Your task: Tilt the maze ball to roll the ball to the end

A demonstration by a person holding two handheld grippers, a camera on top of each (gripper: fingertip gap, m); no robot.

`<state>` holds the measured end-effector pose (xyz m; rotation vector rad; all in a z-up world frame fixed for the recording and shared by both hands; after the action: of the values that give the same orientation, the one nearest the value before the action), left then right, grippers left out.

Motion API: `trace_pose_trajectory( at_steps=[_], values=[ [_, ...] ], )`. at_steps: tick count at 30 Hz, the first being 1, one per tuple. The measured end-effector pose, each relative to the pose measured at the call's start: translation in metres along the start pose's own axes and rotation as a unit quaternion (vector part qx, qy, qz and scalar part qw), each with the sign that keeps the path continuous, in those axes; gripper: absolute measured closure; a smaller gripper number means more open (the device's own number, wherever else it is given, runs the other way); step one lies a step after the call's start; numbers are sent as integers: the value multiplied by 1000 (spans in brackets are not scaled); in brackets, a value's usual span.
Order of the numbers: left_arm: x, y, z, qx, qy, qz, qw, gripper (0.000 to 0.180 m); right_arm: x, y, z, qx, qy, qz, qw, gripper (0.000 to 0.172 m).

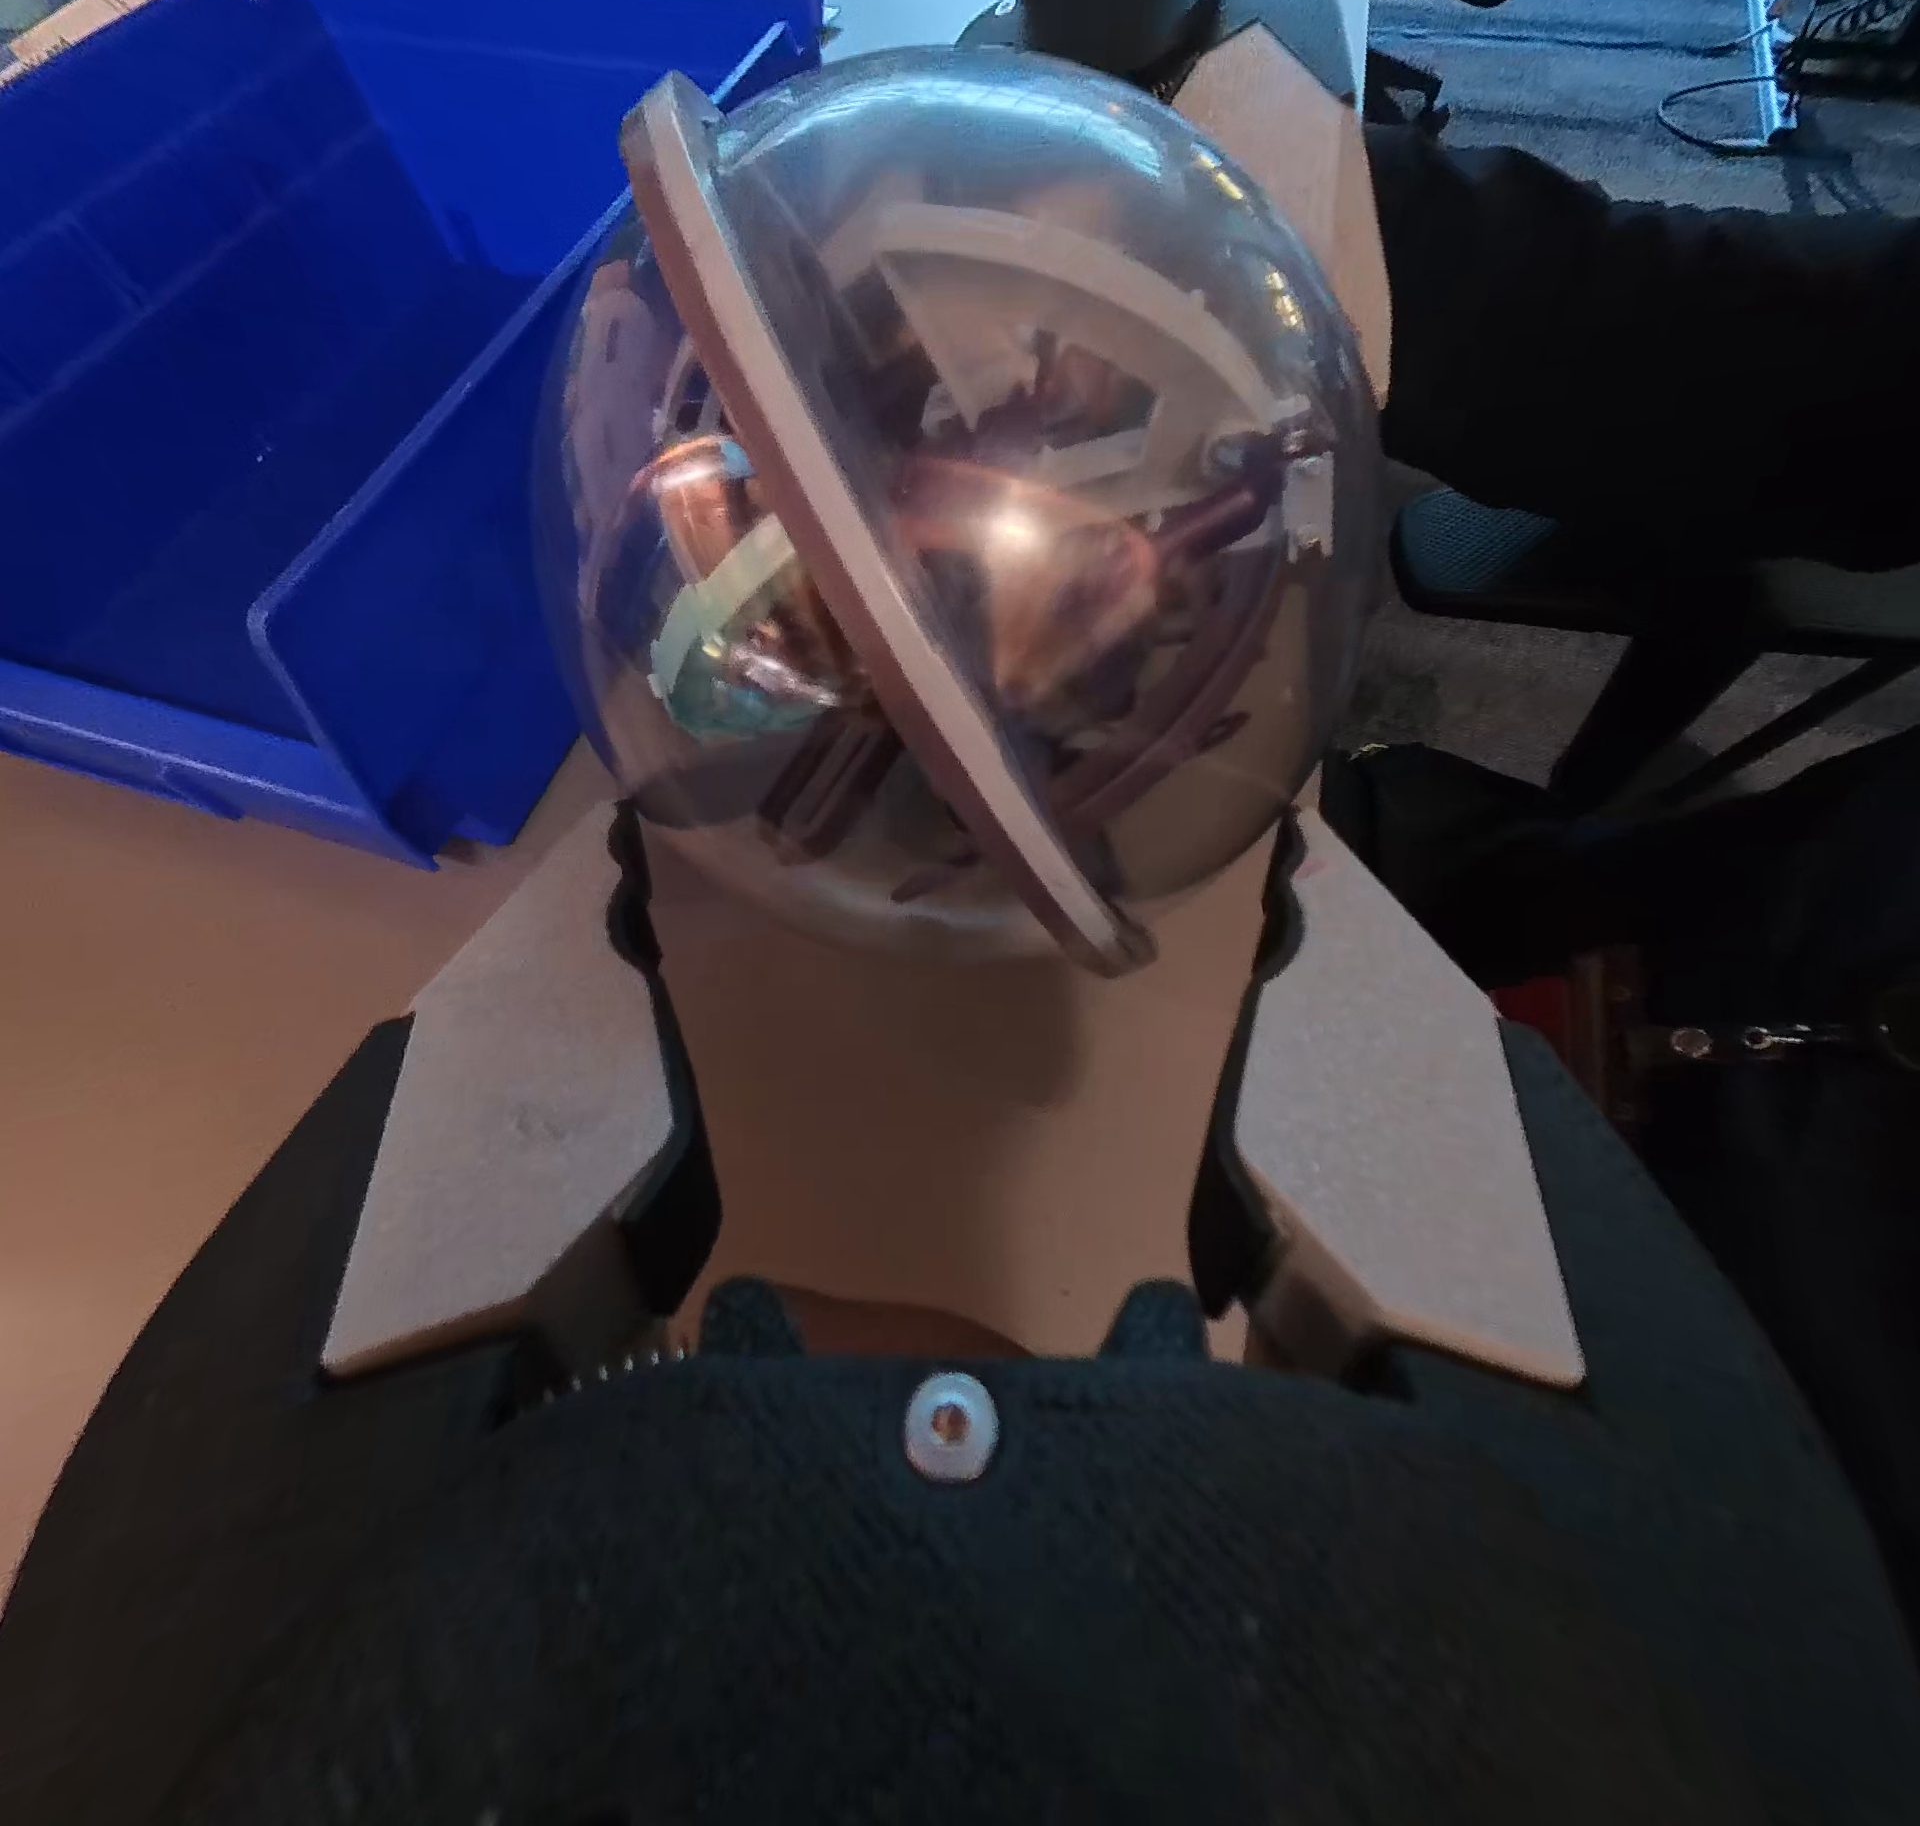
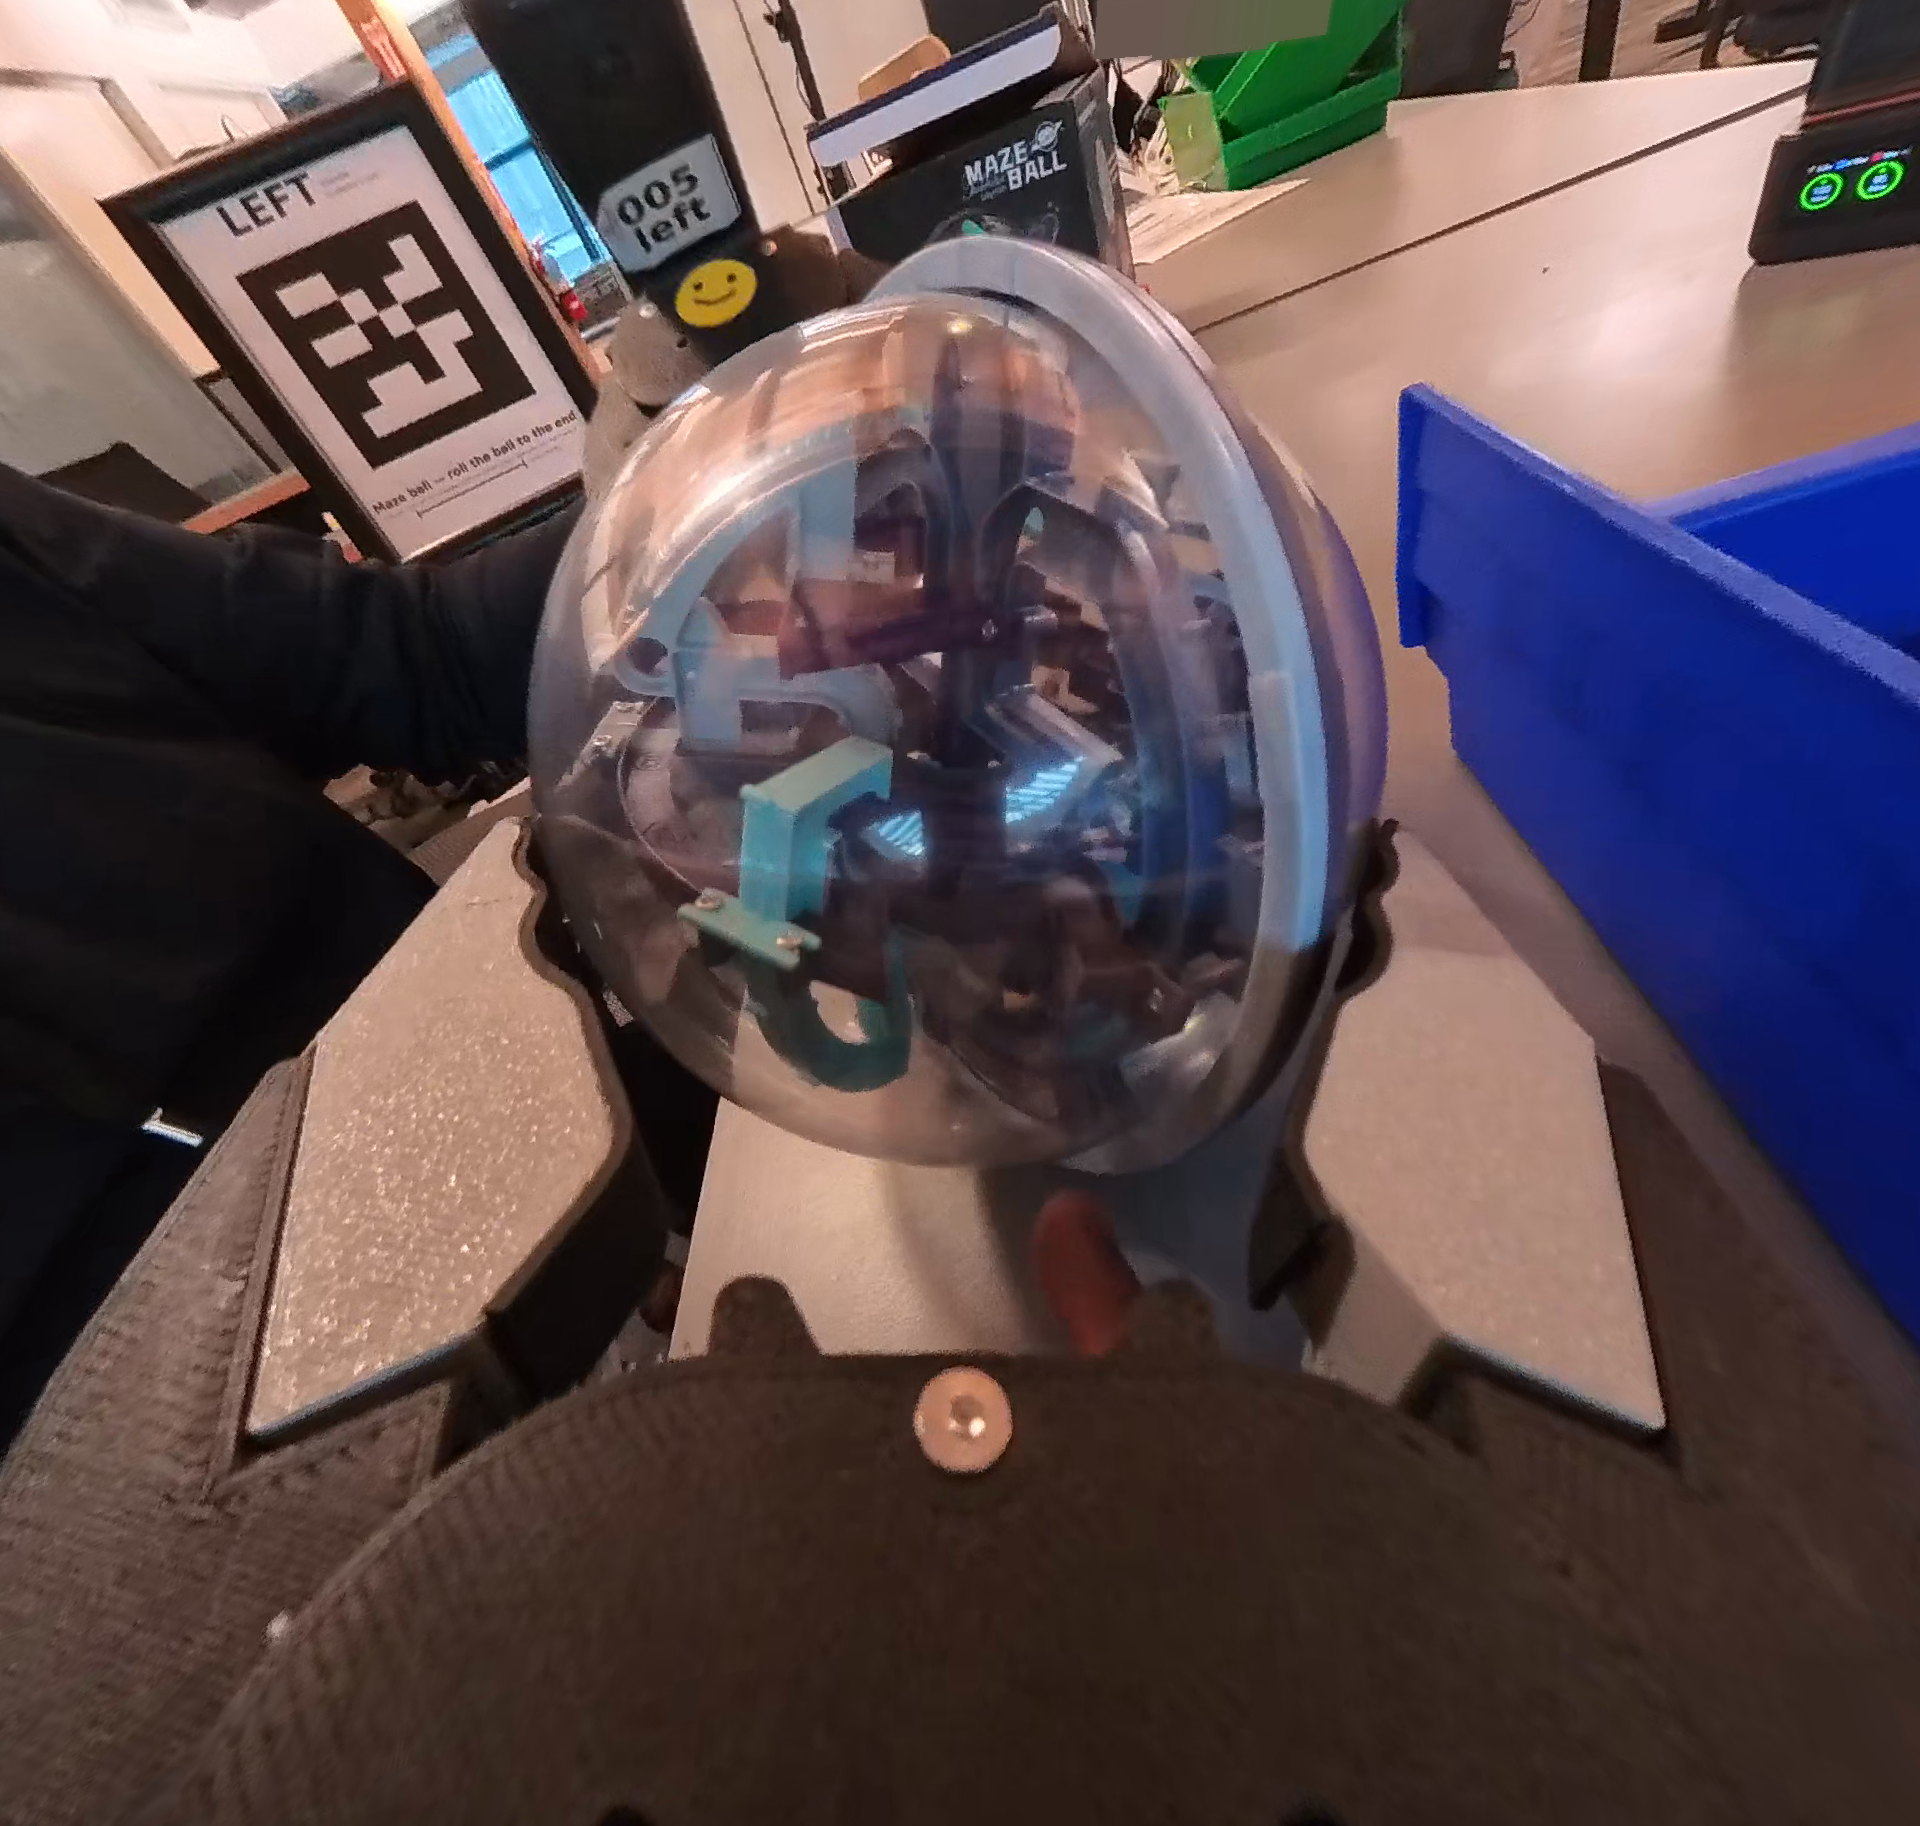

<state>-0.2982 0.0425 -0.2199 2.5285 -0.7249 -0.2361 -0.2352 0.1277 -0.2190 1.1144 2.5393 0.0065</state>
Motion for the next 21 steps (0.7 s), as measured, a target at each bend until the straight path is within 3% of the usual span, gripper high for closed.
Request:
trace_pose_trajectory(
  at_steps=[15, 21],
  values=[
    [1, -5, 2, 0, -29, -27, 999, 65, -2, 0, -9, -2, 21, 29, 999, 24],
    [-3, 1, -11, 16, -21, -36, 999, 66, -6, 1, -35, -18, 37, 45, 998, 24]
  ],
)
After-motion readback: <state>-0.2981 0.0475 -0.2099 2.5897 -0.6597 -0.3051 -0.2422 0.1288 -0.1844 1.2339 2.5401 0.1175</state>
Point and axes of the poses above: each gripper's, where its closed fingertips meet, y back along the fingers, z out of its underside, x = y × z across the jaws, the point moved 3 cm from there along y, back along the fingers
